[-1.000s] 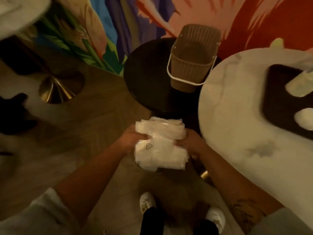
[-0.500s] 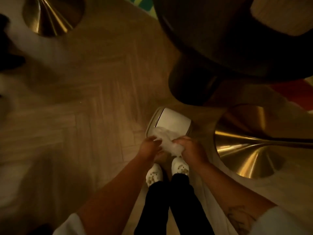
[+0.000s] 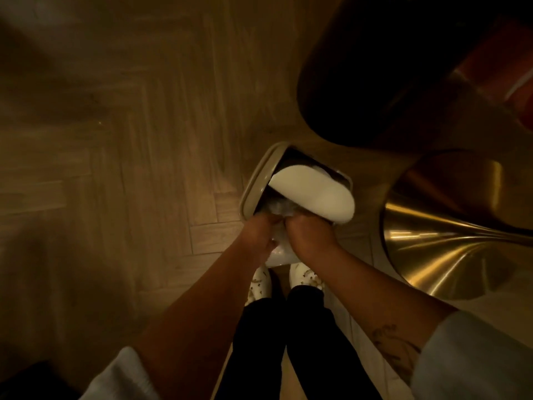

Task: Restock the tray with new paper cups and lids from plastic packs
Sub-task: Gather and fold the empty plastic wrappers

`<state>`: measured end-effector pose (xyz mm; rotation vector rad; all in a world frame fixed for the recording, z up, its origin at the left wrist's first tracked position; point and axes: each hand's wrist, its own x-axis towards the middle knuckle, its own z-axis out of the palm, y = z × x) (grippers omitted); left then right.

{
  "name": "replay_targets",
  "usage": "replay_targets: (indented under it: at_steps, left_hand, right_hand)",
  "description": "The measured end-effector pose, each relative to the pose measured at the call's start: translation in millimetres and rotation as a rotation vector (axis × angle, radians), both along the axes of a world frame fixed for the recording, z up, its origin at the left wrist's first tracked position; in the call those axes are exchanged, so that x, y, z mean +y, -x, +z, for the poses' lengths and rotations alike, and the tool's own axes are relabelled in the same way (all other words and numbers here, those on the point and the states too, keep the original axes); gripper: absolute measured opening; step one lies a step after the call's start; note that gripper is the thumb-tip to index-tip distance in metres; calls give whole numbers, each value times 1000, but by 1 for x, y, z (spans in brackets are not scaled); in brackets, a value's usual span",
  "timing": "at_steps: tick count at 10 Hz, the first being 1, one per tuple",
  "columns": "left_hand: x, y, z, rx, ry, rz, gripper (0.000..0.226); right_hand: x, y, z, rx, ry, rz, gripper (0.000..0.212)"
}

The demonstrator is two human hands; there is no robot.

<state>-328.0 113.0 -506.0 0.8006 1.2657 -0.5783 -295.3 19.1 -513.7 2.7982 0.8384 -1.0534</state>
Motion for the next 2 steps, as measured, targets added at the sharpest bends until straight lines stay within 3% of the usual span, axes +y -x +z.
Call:
replay_targets:
  at_steps: [1, 2]
  left_hand:
    - [-5, -4, -12, -3, 1, 63, 34]
    - [-5, -15, -21, -18, -19, 64, 21]
  right_hand:
    - [8, -4, -13, 149, 85, -27, 29]
    - [11, -16, -38, 112, 97, -2, 33]
